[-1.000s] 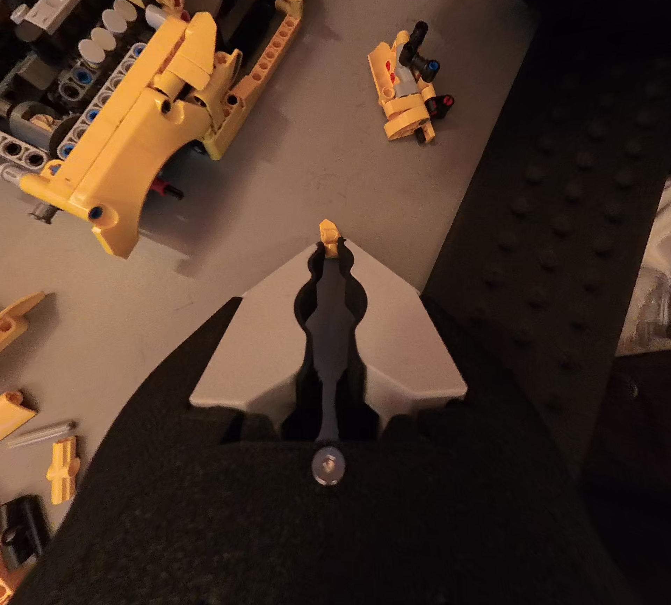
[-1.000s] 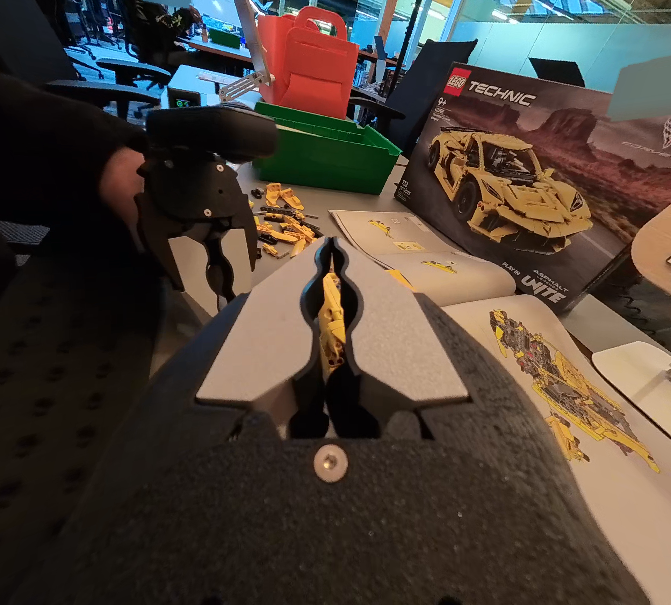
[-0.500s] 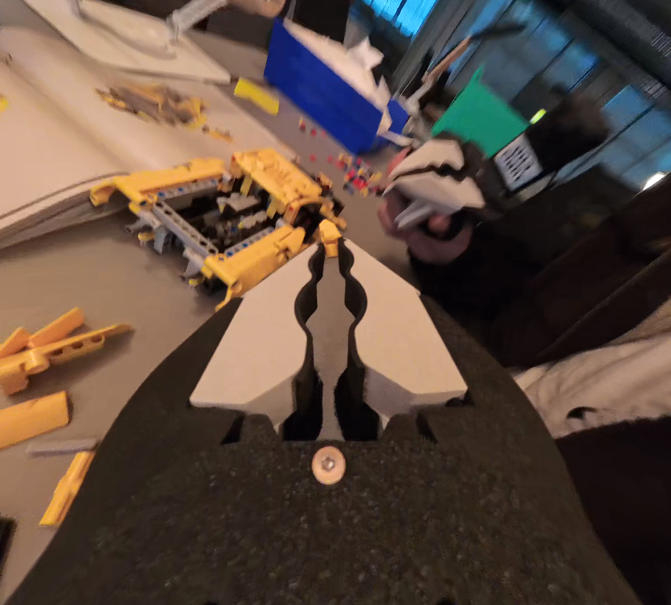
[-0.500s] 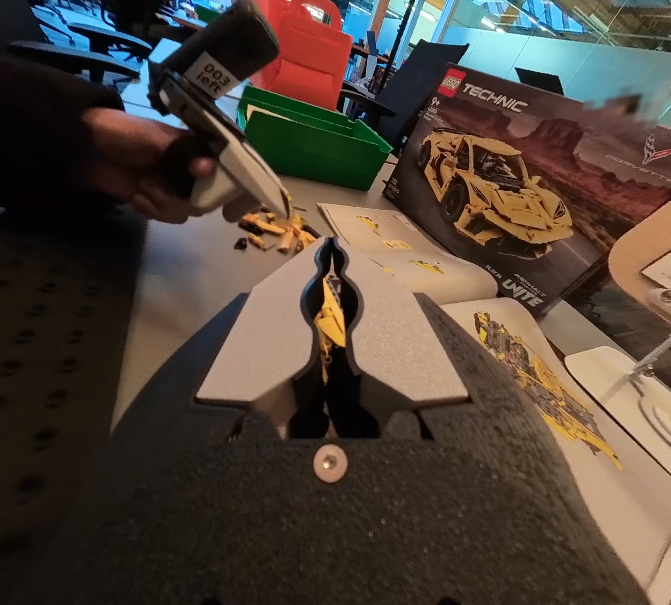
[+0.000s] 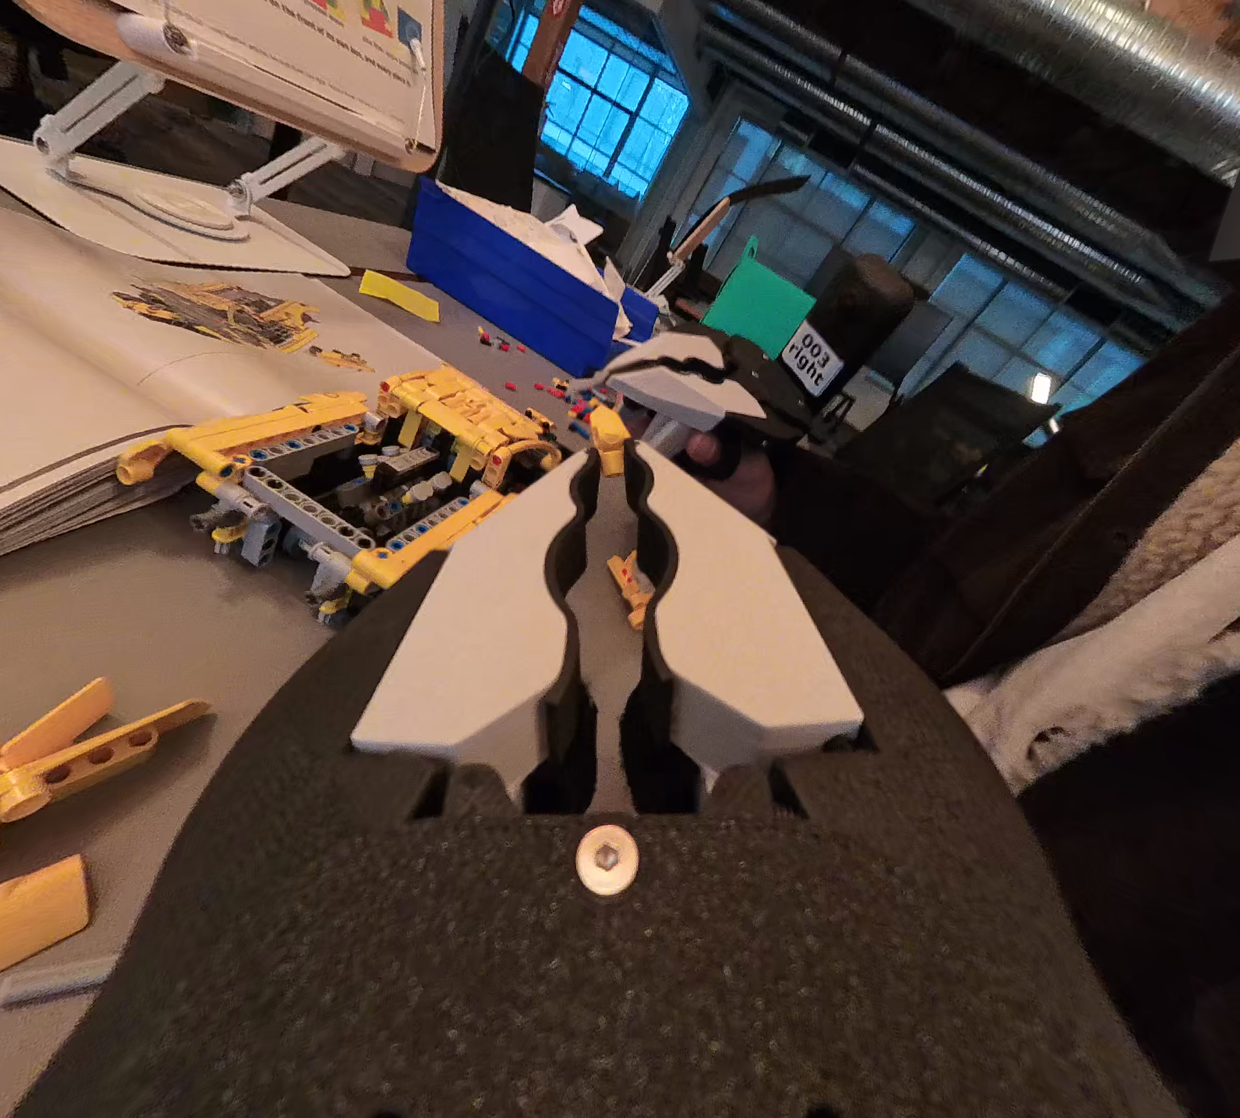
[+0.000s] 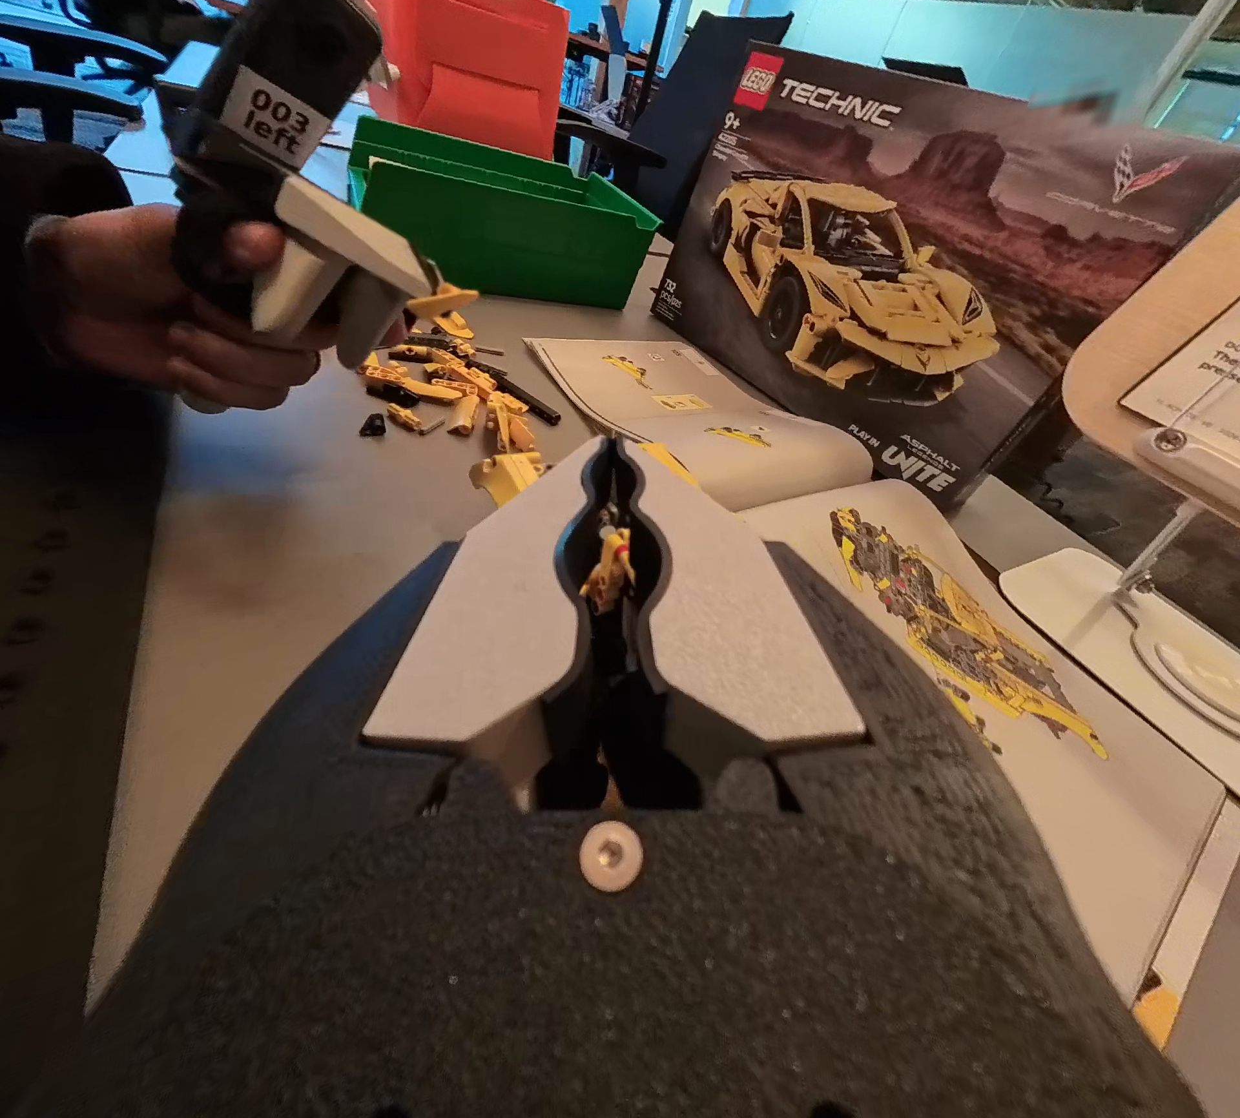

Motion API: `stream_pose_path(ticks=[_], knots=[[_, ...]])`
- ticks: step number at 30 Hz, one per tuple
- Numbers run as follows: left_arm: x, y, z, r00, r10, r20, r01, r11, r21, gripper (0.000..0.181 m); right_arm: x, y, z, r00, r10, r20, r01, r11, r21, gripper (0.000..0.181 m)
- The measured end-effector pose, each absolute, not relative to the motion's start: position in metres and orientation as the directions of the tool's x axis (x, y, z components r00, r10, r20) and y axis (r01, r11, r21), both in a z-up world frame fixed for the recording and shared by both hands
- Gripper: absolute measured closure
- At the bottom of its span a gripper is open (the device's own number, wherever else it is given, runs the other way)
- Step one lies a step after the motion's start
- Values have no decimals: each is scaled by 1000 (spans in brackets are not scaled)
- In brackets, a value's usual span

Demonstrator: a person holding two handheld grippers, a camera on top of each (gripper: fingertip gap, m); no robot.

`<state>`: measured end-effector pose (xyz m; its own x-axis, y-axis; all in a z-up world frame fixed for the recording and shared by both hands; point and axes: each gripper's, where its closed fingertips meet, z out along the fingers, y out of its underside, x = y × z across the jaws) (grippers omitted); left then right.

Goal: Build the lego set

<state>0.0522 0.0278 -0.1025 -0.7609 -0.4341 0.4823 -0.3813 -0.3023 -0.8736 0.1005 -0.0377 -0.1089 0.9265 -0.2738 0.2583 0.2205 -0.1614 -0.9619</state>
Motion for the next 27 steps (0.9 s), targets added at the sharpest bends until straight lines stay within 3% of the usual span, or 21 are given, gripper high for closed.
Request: stream_pose_path(ticks=[10, 17, 23, 27], knots=[[43, 13, -112, -794, -451, 408, -355, -201, -913, 175, 102, -38, -110, 904, -316, 289, 235, -198, -952, 181], [34, 18, -98, -802, -422, 423, -332, -274, -903, 175, 92, -32, -107, 933, -286, 220, 143, -266, -953, 181], [19, 5, -95, -840, -388, 379, -308, -233, -922, 175, 91, -31, -60, 929, -263, 262, 142, -401, -905, 181], [14, 0, -94, -854, -394, 340, -279, -204, -938, 175, 66, -19, -4, 938, -250, 241, 134, -379, -916, 181]])
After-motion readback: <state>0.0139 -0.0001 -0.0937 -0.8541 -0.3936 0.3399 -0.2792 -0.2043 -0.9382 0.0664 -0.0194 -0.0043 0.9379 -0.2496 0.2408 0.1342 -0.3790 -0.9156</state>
